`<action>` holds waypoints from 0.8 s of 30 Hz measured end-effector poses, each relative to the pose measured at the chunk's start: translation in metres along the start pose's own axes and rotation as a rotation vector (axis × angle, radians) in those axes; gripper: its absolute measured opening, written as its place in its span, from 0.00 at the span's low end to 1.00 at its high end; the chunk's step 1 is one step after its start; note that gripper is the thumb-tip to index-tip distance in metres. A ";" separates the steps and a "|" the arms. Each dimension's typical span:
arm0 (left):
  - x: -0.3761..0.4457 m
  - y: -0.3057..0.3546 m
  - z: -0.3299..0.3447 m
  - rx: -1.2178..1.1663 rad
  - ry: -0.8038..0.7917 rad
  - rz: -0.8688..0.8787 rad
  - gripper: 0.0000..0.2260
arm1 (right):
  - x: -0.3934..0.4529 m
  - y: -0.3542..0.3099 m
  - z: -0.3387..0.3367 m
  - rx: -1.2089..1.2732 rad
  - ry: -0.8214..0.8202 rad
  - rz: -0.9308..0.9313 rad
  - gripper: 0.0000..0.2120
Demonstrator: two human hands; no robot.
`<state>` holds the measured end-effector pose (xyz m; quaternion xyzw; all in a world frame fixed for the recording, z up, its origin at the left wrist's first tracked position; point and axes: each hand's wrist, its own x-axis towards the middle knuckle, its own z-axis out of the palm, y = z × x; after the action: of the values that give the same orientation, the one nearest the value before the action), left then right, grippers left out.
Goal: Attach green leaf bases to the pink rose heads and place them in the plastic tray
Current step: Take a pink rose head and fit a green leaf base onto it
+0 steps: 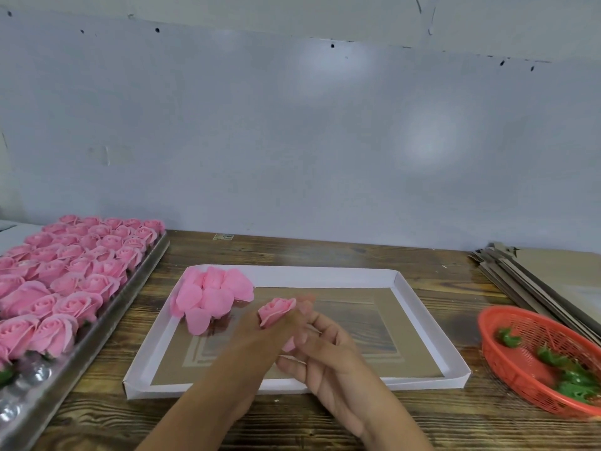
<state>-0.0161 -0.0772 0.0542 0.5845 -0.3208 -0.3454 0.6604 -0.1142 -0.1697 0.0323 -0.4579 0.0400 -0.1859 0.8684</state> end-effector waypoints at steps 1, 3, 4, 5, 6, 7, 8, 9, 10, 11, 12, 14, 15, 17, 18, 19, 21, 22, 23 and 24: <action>0.000 -0.001 0.002 -0.011 0.029 0.000 0.12 | 0.000 0.000 0.001 0.013 -0.020 0.004 0.25; -0.001 -0.002 0.008 -0.024 0.066 -0.005 0.09 | 0.001 0.002 0.001 0.012 -0.028 0.014 0.26; -0.002 -0.002 0.011 -0.030 0.074 -0.009 0.09 | 0.001 0.003 0.000 0.009 -0.020 0.024 0.27; -0.003 -0.002 0.012 -0.034 0.078 -0.013 0.11 | 0.002 0.003 0.000 0.013 -0.014 0.039 0.27; -0.003 -0.002 0.013 -0.038 0.074 -0.016 0.13 | 0.002 0.003 0.000 0.025 -0.015 0.061 0.27; -0.003 -0.002 0.013 -0.041 0.060 -0.015 0.14 | 0.001 0.002 0.000 0.051 -0.027 0.090 0.25; -0.004 -0.001 0.013 -0.045 0.036 -0.005 0.15 | 0.001 0.001 0.000 0.086 -0.043 0.127 0.23; -0.004 0.000 0.012 -0.043 0.008 0.008 0.16 | 0.000 0.001 0.000 0.120 -0.060 0.167 0.20; -0.005 0.001 0.011 -0.032 -0.017 0.023 0.16 | -0.001 0.001 0.001 0.143 -0.074 0.202 0.17; -0.006 0.003 0.010 -0.017 -0.036 0.035 0.16 | -0.002 0.001 0.000 0.157 -0.079 0.228 0.14; -0.007 0.004 0.010 -0.002 -0.047 0.041 0.16 | -0.002 0.002 0.000 0.162 -0.080 0.241 0.13; -0.007 0.007 0.008 0.027 -0.046 0.053 0.13 | -0.002 0.002 0.001 0.147 -0.068 0.249 0.14; -0.007 0.007 0.008 0.041 -0.029 0.063 0.10 | -0.002 0.001 0.002 0.119 -0.061 0.247 0.14; -0.005 0.007 0.009 0.067 0.051 0.071 0.07 | -0.001 -0.001 0.002 0.040 -0.045 0.227 0.13; -0.003 0.005 0.010 0.080 0.102 0.062 0.08 | -0.001 -0.001 0.002 0.008 -0.032 0.204 0.12; -0.001 0.004 0.011 0.095 0.135 0.044 0.10 | 0.000 0.000 0.002 -0.017 -0.016 0.180 0.11; 0.001 0.001 0.015 0.095 0.141 -0.010 0.13 | 0.002 0.004 0.001 -0.049 0.018 0.146 0.17; 0.001 0.000 0.016 0.090 0.132 -0.016 0.12 | 0.003 0.006 0.000 -0.046 0.027 0.143 0.20; 0.001 0.000 0.015 0.094 0.130 0.006 0.10 | 0.003 0.006 0.001 -0.034 0.026 0.146 0.20; 0.000 0.000 0.014 0.099 0.130 0.044 0.08 | 0.002 0.006 0.002 -0.022 0.014 0.161 0.17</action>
<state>-0.0271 -0.0850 0.0556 0.6307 -0.3067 -0.2758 0.6574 -0.1103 -0.1659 0.0285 -0.4613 0.0846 -0.1180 0.8753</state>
